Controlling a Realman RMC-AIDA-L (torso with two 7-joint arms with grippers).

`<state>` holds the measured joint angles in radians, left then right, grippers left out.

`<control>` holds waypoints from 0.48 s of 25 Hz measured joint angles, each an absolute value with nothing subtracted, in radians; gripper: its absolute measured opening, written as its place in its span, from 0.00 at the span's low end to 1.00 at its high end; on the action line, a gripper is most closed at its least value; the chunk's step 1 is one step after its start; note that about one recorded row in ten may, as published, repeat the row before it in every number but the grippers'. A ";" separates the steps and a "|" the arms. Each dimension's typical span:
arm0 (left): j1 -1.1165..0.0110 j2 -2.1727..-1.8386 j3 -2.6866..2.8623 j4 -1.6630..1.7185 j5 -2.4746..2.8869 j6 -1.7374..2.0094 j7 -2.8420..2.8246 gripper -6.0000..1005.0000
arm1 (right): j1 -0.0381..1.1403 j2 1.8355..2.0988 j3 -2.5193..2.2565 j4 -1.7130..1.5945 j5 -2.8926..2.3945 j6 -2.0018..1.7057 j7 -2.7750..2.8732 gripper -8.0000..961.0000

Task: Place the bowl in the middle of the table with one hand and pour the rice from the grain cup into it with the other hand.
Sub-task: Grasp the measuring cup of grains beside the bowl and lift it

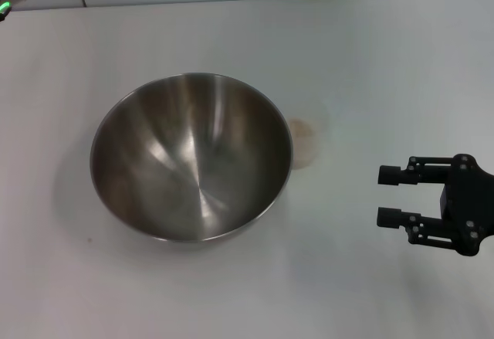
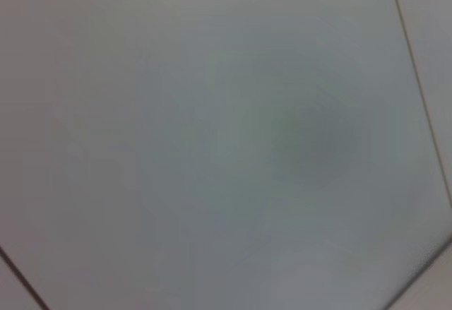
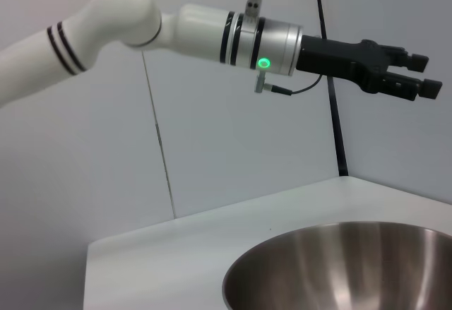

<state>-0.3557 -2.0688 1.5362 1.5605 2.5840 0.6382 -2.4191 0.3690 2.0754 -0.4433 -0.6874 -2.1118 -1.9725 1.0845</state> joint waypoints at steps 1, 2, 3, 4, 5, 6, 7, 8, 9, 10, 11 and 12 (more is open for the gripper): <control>-0.336 -2.069 1.556 1.561 2.581 0.598 -2.419 0.81 | 0.369 2.075 -0.443 -0.687 -2.111 -1.972 1.084 0.57; -0.323 -2.070 1.569 1.558 2.579 0.561 -2.421 0.81 | 0.370 2.075 -0.443 -0.687 -2.110 -1.972 1.084 0.57; -0.311 -2.071 1.579 1.553 2.575 0.531 -2.426 0.81 | 0.370 2.075 -0.443 -0.687 -2.110 -1.972 1.084 0.57; -0.288 -2.072 1.595 1.543 2.568 0.462 -2.440 0.81 | 0.370 2.075 -0.443 -0.688 -2.110 -1.972 1.084 0.57; -0.276 -2.072 1.604 1.538 2.566 0.429 -2.450 0.81 | 0.370 2.075 -0.443 -0.688 -2.110 -1.972 1.084 0.57; -0.260 -2.071 1.618 1.532 2.562 0.376 -2.463 0.81 | 0.370 2.075 -0.443 -0.688 -2.109 -1.971 1.085 0.57; -0.243 -2.070 1.632 1.528 2.558 0.326 -2.473 0.81 | 0.370 2.075 -0.443 -0.688 -2.109 -1.971 1.084 0.57; -0.243 -2.070 1.632 1.528 2.558 0.326 -2.473 0.81 | 0.370 2.075 -0.443 -0.688 -2.109 -1.971 1.084 0.57; -0.175 -2.067 1.697 1.527 2.539 0.155 -2.484 0.81 | 0.370 2.075 -0.443 -0.689 -2.108 -1.971 1.084 0.57; -0.151 -2.066 1.726 1.527 2.531 0.087 -2.487 0.81 | 0.370 2.075 -0.443 -0.689 -2.108 -1.971 1.084 0.57; -0.138 -2.065 1.750 1.527 2.526 0.044 -2.490 0.81 | 0.370 2.075 -0.443 -0.689 -2.108 -1.971 1.085 0.57; -0.120 -2.064 1.780 1.526 2.522 -0.009 -2.495 0.81 | 0.370 2.075 -0.443 -0.690 -2.107 -1.969 1.084 0.57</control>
<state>-0.1198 -2.0643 1.7797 1.5258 2.5225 -0.0088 -2.4951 0.3700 2.0755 -0.4433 -0.6899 -2.1073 -1.9690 1.0845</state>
